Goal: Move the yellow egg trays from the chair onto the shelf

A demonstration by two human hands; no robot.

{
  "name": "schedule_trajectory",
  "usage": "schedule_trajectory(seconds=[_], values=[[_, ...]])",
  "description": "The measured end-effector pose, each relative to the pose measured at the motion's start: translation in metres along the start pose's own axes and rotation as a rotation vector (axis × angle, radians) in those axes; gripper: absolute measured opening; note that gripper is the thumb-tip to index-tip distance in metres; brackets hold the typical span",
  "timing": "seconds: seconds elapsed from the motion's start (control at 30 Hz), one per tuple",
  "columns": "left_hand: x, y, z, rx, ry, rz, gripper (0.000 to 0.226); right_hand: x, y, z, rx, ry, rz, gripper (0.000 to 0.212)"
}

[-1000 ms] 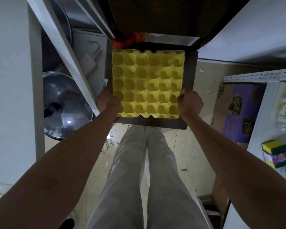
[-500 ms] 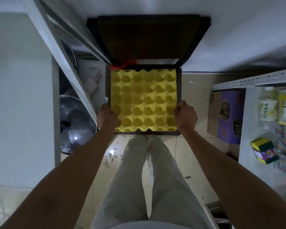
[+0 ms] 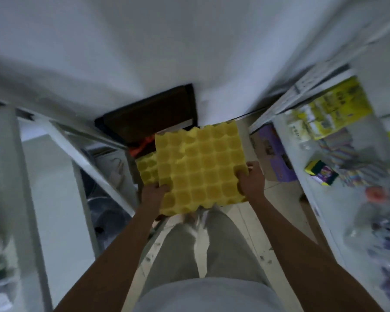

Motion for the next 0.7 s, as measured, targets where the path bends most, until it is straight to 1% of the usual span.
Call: schedule_trajectory(seconds=[0.03,0.1,0.17,0.27,0.33,0.4,0.47,0.53,0.6,0.67,0.7], values=[[0.011,0.013,-0.009,-0.031,0.057,0.034,0.046,0.008,-0.021,-0.011,0.030,0.007,0.015,0.031],[0.034,0.044,-0.030,-0.103,0.187,0.130,0.033,0.030,-0.064,-0.041,0.089,0.052,0.040,0.018],[0.053,0.076,-0.054,-0.145,0.299,0.265,0.023,0.060,-0.106,-0.081,0.160,0.115,0.076,0.015],[0.065,0.121,-0.104,-0.211,0.417,0.387,0.025,0.107,-0.163,-0.154,0.240,0.213,0.167,0.023],[0.065,0.150,-0.147,-0.266,0.491,0.463,0.024,0.142,-0.194,-0.206,0.311,0.263,0.222,0.020],[0.060,0.183,-0.193,-0.331,0.560,0.531,0.017,0.178,-0.224,-0.258,0.420,0.334,0.311,0.018],[0.053,0.218,-0.239,-0.389,0.629,0.623,0.015,0.205,-0.253,-0.301,0.537,0.393,0.390,0.021],[0.047,0.250,-0.283,-0.435,0.694,0.693,0.019,0.231,-0.280,-0.334,0.629,0.430,0.455,0.021],[0.042,0.279,-0.321,-0.467,0.770,0.729,0.015,0.259,-0.302,-0.362,0.690,0.466,0.510,0.018],[0.038,0.305,-0.352,-0.477,0.821,0.748,0.012,0.281,-0.321,-0.384,0.739,0.491,0.546,0.023],[0.037,0.317,-0.365,-0.482,0.826,0.757,0.014,0.289,-0.331,-0.392,0.760,0.487,0.552,0.024]])
Point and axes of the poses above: each hand's wrist, its own z-axis towards the middle knuckle, its own y-axis out of the palm, x = y × z, the point moved 9 cm from there along z, towards the middle knuckle, and after that the axes turned 3 degrees about z, right-handed, at the moved point
